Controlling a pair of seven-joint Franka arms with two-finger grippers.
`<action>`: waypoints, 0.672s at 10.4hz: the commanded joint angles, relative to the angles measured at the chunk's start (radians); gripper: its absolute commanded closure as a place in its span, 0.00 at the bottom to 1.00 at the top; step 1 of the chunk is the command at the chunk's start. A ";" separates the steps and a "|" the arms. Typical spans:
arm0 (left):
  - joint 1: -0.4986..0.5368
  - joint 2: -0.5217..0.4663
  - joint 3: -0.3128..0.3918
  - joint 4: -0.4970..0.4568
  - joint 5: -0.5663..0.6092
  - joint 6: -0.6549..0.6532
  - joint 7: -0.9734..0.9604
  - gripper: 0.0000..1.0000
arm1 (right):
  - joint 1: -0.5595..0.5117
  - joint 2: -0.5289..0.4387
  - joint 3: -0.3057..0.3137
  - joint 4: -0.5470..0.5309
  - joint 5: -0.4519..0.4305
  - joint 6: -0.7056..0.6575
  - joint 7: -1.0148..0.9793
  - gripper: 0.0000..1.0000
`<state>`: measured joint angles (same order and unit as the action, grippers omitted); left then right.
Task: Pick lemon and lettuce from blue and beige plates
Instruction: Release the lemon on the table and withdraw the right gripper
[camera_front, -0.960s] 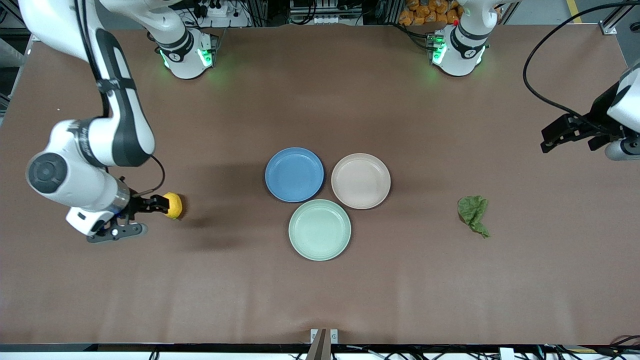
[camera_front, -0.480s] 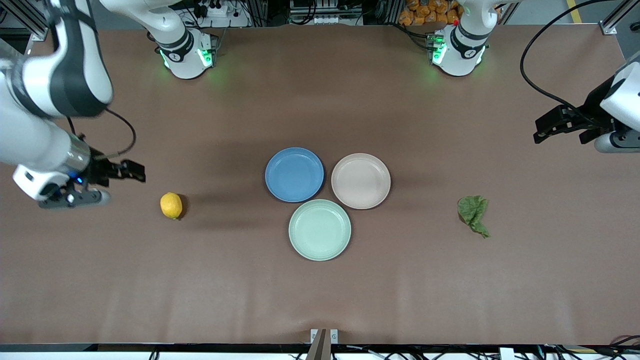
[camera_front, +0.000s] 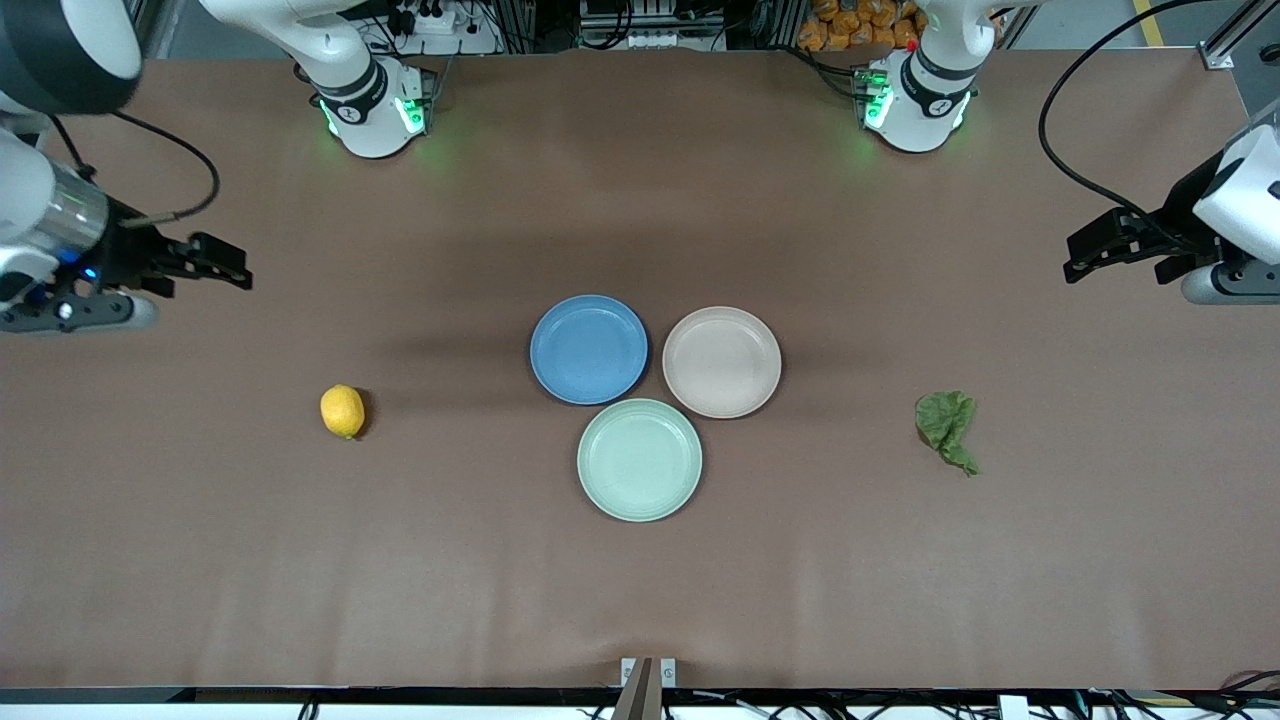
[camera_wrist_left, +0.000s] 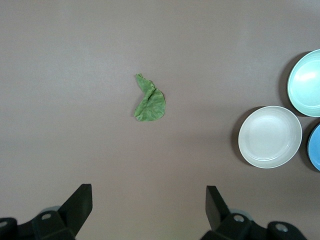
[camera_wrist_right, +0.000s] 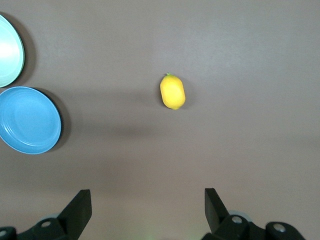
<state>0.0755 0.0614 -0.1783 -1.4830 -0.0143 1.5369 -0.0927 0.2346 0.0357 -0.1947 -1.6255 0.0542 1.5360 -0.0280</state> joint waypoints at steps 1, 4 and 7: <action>0.000 -0.014 0.011 -0.007 -0.023 -0.008 0.033 0.00 | -0.028 0.003 0.020 0.067 -0.028 -0.069 0.013 0.00; 0.003 -0.014 0.014 -0.005 -0.010 -0.008 0.033 0.00 | -0.049 -0.007 0.012 0.101 -0.031 -0.106 0.013 0.00; 0.007 -0.011 0.017 -0.005 0.002 -0.009 0.065 0.00 | -0.064 -0.008 -0.006 0.127 -0.030 -0.109 0.013 0.00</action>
<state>0.0800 0.0613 -0.1662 -1.4831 -0.0143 1.5369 -0.0583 0.1911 0.0340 -0.2088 -1.5129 0.0348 1.4411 -0.0278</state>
